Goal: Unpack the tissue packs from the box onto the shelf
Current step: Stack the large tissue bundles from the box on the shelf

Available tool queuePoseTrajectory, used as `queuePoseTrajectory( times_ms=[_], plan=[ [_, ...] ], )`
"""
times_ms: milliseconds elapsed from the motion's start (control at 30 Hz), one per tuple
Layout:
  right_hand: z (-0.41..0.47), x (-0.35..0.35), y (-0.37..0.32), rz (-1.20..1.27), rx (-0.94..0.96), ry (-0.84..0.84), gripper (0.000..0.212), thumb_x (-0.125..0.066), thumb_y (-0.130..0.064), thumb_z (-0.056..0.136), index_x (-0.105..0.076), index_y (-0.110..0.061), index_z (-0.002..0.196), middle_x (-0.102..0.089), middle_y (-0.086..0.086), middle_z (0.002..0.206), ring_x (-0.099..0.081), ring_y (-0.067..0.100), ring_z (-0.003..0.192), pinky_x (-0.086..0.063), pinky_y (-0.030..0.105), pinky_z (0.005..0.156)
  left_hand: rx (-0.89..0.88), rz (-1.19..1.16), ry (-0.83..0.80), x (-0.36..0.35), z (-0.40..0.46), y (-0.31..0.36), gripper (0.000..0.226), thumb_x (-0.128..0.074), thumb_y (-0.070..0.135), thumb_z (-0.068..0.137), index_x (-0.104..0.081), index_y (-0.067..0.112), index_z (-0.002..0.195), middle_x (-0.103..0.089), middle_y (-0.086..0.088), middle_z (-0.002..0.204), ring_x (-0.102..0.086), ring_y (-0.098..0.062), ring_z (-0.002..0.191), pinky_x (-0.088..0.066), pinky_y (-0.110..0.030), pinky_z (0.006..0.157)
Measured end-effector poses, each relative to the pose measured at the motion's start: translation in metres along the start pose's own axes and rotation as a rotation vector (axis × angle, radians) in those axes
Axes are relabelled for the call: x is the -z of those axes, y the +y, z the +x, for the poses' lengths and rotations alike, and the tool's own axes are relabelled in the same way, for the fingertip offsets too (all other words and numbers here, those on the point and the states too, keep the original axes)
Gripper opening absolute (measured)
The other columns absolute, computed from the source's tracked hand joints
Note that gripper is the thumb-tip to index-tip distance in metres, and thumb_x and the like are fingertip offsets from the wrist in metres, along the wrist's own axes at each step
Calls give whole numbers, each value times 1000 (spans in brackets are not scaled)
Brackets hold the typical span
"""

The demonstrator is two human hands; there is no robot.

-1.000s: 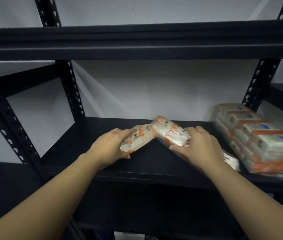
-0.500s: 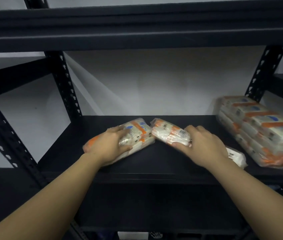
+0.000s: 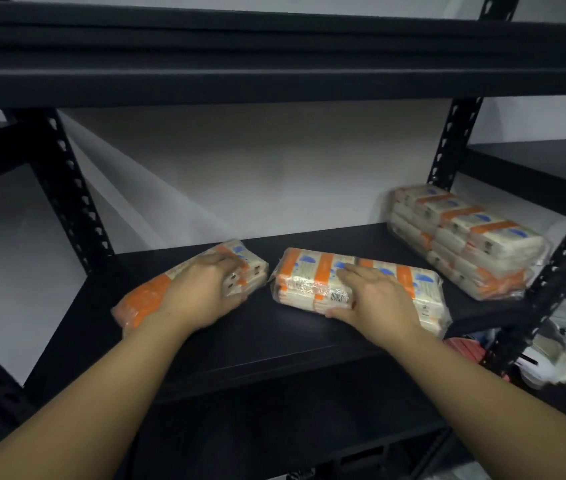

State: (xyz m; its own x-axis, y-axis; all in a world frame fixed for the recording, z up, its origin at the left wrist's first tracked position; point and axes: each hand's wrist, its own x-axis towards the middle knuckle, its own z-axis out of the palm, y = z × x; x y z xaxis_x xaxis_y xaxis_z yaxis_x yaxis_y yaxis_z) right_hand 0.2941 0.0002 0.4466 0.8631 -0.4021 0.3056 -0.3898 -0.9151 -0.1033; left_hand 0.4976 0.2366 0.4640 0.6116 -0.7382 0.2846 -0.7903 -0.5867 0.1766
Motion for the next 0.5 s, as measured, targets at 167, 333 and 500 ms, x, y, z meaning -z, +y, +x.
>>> queuePoseTrajectory(
  times_ms=[167,333,500],
  plan=[
    [-10,17,20,11,-55,-17,95,-70,-78,74,-42,-34,154,-38,-3,163,-31,22,151,-25,44,121,-105,-159,-106,-15,21,40,87,-76,63,82,-37,38,157,-35,0,165,-36,-22,150,-37,-45,118],
    [-30,27,70,30,-85,-59,95,-73,-71,76,-38,-36,157,-30,-4,167,-22,20,155,-22,47,125,-258,-181,-173,-29,43,75,99,-79,62,80,-26,43,160,-10,1,173,-8,-23,160,-16,-49,129],
    [-36,24,97,98,10,-68,82,-74,-63,81,-47,-32,152,-43,-10,160,-36,15,147,-32,45,121,-321,-73,-264,-32,64,107,94,-78,47,86,-24,39,162,-20,1,171,-12,-21,159,-5,-50,129]
  ],
)
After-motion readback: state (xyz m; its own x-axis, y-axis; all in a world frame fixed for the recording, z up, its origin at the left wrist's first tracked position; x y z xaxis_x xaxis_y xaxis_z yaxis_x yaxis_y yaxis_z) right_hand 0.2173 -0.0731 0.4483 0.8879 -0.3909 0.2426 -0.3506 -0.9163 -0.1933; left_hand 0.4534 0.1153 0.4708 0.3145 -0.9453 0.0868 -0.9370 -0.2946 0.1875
